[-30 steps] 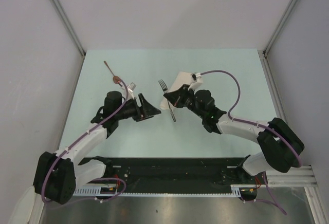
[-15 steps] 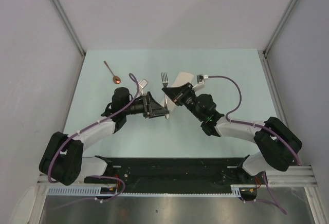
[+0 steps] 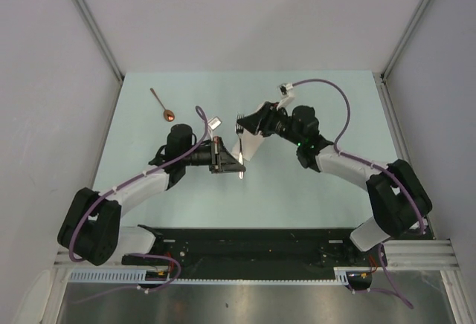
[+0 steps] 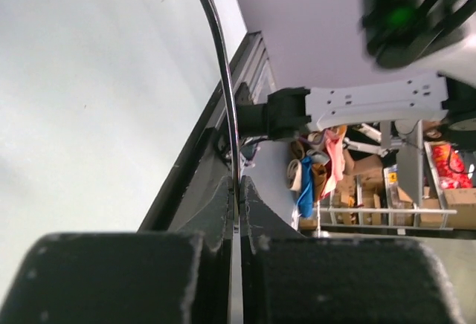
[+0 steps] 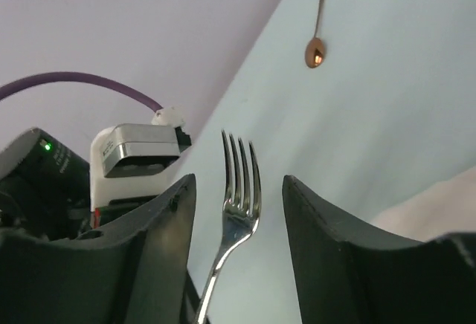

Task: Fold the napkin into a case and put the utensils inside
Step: Pass from the right arm to the left, then pass from the left arm to the right

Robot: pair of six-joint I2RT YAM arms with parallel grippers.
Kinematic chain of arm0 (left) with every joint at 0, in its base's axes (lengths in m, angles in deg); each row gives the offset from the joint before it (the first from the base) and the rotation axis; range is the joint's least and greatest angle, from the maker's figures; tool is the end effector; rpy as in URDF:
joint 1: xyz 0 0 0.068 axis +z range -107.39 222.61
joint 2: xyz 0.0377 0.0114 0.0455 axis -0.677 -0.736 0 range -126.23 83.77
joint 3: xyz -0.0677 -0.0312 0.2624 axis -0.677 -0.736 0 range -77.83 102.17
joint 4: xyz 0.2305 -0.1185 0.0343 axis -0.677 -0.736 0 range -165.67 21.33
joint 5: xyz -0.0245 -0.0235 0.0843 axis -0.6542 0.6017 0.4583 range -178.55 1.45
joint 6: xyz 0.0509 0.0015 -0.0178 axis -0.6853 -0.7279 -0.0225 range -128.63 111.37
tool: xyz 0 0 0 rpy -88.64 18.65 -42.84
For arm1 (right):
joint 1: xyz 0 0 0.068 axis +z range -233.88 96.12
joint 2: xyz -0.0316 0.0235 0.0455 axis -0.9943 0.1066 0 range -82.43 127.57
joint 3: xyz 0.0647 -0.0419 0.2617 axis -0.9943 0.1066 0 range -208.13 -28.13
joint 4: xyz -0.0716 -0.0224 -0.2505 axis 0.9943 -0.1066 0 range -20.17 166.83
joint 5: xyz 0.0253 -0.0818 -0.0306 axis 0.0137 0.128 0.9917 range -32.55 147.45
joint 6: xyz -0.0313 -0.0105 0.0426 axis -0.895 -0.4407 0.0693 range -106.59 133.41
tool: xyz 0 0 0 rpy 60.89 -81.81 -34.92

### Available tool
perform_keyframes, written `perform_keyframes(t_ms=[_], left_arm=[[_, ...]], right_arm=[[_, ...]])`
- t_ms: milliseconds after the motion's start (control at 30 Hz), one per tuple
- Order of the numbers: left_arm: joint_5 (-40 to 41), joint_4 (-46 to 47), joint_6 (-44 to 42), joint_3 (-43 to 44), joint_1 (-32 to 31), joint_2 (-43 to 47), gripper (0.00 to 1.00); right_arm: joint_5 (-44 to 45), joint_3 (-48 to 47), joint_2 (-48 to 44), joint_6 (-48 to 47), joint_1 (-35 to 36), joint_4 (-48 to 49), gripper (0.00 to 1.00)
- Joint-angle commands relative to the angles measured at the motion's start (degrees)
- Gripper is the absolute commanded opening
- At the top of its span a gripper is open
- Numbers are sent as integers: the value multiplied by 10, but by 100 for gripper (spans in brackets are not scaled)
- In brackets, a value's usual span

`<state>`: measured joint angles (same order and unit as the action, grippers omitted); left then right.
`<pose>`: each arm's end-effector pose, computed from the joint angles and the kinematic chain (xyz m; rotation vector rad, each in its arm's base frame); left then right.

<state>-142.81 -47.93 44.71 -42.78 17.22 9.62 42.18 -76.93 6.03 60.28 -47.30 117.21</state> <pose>0.2277 -0.1399 0.2296 0.2409 2.1752 -1.7526 0.2740 0.2151 0.2685 -0.0778 1.7251 1.3242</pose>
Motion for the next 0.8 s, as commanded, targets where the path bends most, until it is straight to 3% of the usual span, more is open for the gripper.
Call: perform_keyframes(t_ms=[0, 100, 267, 700, 733, 767], left_arm=[[-20, -87, -95, 41, -12, 1, 0], [-36, -110, -111, 42, -13, -2, 0], [-62, -114, -113, 39, -14, -10, 0], [-86, -113, -120, 55, -26, -22, 0], [-87, -114, -120, 55, -26, -24, 0], [-87, -115, -121, 56, -26, -28, 0]], right_arm=[[-178, -93, 0, -290, -48, -205, 56], [-285, -151, 25, -379, -75, -290, 54], [-411, -155, 49, -389, -110, -259, 45], [-458, -152, 84, -326, -113, -148, 32], [-458, -154, 87, -321, -114, -144, 29], [-460, -156, 89, -319, -115, -139, 19]])
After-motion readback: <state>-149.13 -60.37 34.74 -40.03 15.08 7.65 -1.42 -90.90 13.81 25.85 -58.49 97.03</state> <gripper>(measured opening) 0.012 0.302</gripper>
